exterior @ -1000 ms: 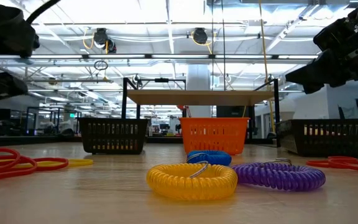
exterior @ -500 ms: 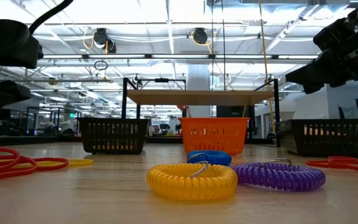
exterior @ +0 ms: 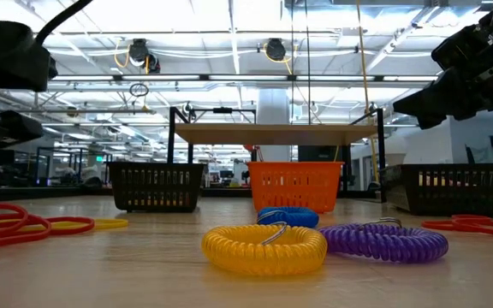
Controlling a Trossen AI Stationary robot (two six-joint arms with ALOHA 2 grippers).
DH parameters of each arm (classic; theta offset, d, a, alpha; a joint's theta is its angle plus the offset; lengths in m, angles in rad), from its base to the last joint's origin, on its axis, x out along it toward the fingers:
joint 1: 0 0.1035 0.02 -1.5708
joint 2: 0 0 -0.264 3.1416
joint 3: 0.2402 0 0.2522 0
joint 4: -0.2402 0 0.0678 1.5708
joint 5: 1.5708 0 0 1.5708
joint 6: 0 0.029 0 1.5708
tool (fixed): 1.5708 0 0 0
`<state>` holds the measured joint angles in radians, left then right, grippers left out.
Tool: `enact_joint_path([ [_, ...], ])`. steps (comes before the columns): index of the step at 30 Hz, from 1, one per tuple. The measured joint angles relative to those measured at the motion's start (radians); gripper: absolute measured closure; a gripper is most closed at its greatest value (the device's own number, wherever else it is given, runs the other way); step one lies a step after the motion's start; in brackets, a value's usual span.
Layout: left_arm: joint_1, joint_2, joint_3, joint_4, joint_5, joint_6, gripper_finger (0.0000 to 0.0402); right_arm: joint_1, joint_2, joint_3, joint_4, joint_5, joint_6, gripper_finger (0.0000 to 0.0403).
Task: Pick & Place Office Desk Supplies
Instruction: Put the red rubber band into the left black bin
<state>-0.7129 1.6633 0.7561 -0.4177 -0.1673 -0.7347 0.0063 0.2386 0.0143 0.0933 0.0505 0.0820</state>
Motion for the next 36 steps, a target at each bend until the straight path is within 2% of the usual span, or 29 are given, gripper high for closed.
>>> enact_joint_path([
  [4, -0.022, -0.047, 0.052, -0.06, -0.025, 0.125, 0.0398, 0.0, 0.0, 0.0, 0.0, 0.0, -0.002, 0.0399],
  [12, -0.078, -0.299, 0.182, -0.214, -0.251, 0.245, 0.04, 0.0, 0.0, 0.0, 0.0, -0.002, -0.007, 0.0399],
  [20, -0.114, -0.502, 0.259, -0.197, -0.467, 0.388, 0.04, 0.0, 0.007, 0.0, 0.001, -0.003, -0.008, 0.0399],
  [23, -0.113, -0.532, 0.26, -0.227, -0.524, 0.392, 0.0401, 0.0, 0.009, 0.0, 0.001, -0.002, -0.008, 0.0399],
  [27, -0.111, -0.524, 0.22, -0.258, -0.533, 0.35, 0.0401, 0.0, 0.012, 0.0, 0.001, -0.003, -0.015, 0.0399],
  [31, -0.135, -0.543, 0.134, -0.144, -0.549, 0.47, 0.0401, 0.0, 0.013, 0.0, 0.001, -0.003, -0.016, 0.0399],
  [34, -0.153, -0.635, 0.094, -0.026, -0.589, 0.546, 0.0401, 0.0, 0.013, 0.0, 0.002, -0.003, -0.016, 0.0399],
  [36, -0.152, -0.702, 0.067, -0.016, -0.628, 0.579, 0.0401, 0.0, 0.013, 0.0, 0.004, -0.003, -0.016, 0.0399],
])
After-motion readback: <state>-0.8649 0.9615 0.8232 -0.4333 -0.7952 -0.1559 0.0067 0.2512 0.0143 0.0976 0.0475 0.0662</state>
